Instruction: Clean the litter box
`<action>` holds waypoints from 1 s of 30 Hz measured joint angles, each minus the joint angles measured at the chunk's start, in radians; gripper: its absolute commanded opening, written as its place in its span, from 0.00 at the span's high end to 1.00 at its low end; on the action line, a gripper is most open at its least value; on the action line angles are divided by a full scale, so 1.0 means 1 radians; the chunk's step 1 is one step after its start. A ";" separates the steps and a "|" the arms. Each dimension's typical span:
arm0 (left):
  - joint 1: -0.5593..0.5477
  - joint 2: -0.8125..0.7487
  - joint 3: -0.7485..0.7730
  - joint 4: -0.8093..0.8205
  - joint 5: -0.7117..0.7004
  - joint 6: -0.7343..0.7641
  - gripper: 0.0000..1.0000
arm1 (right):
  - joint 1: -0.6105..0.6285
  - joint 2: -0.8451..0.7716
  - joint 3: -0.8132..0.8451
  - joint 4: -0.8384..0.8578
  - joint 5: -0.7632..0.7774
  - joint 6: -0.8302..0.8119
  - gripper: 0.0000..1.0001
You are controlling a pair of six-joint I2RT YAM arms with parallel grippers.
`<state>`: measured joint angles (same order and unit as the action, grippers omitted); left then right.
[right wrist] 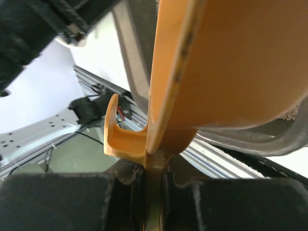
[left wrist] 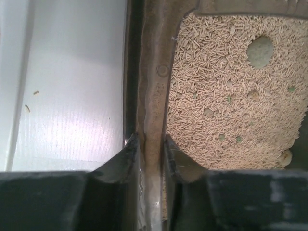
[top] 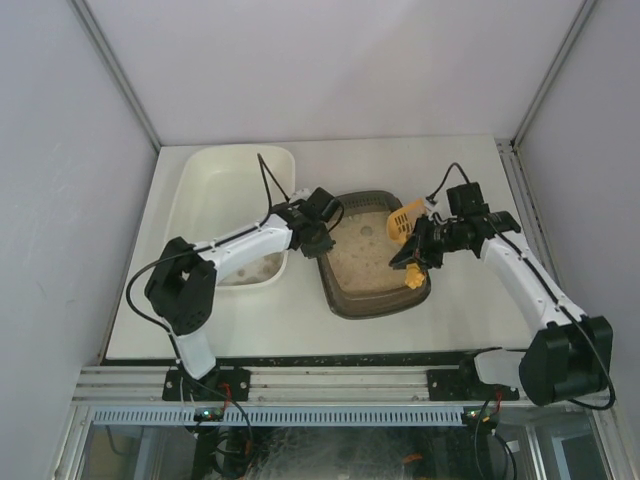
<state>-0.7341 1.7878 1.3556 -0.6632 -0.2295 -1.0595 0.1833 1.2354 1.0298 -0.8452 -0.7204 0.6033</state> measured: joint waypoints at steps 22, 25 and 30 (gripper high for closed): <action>0.303 -0.212 0.094 0.190 0.151 0.273 0.00 | 0.142 0.483 0.341 -0.252 0.282 -0.184 1.00; 0.401 -0.215 0.090 0.247 0.165 0.320 0.00 | 0.146 0.540 0.374 -0.282 0.294 -0.187 1.00; 0.452 -0.215 0.070 0.293 0.217 0.331 0.00 | 0.152 0.633 0.462 -0.317 0.308 -0.195 1.00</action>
<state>-0.2817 1.5730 1.4258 -0.3706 -0.0120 -0.7288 0.3355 1.8687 1.4918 -1.1625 -0.4126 0.4084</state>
